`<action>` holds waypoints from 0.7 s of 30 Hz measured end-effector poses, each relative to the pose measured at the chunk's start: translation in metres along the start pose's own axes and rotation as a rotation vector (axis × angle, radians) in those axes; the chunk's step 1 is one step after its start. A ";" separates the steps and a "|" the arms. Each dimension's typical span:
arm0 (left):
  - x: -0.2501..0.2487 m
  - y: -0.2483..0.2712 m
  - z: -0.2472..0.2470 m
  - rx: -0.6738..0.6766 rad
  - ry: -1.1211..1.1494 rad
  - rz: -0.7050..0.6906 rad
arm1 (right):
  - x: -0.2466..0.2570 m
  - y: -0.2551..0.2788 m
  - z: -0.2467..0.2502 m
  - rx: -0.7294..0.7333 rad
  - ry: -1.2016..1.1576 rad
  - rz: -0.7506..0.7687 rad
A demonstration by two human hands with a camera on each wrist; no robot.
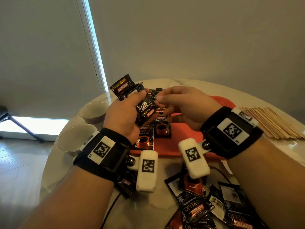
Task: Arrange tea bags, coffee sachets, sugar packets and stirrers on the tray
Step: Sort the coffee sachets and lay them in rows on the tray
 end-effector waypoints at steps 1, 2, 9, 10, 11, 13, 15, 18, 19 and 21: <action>0.000 0.000 0.000 -0.002 -0.009 -0.009 | 0.000 0.001 -0.004 0.016 0.056 0.013; -0.001 0.001 0.000 0.001 -0.024 -0.021 | 0.000 0.002 -0.006 0.019 0.103 0.025; -0.008 0.008 -0.004 0.060 -0.064 -0.029 | 0.006 0.000 -0.003 0.054 0.007 0.056; -0.008 0.007 -0.003 0.055 -0.050 -0.027 | 0.008 0.000 -0.002 0.055 -0.008 0.061; -0.008 0.006 -0.002 0.042 -0.035 -0.027 | 0.011 0.000 0.000 0.054 -0.020 0.073; -0.007 0.005 0.000 0.011 -0.016 -0.024 | 0.016 -0.001 0.004 0.052 -0.017 0.094; -0.006 0.006 0.000 -0.008 0.000 -0.023 | 0.020 0.001 0.006 0.059 0.019 0.099; -0.005 0.008 -0.002 0.023 0.003 -0.029 | 0.026 0.000 0.013 0.004 -0.013 0.137; -0.005 0.008 -0.003 0.031 0.000 -0.036 | 0.028 -0.001 0.017 -0.044 0.008 0.179; -0.006 0.008 -0.002 0.032 -0.006 -0.069 | 0.033 -0.004 0.026 -0.162 0.188 0.305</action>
Point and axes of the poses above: each hand's wrist, its own y-axis away from the middle knuckle, its own z-axis out of the back of the hand, x = y × z, the point moved 5 cm from there along -y, towards the middle knuckle, and after that the axes turned 9 degrees about -y, right-handed, at the moved point
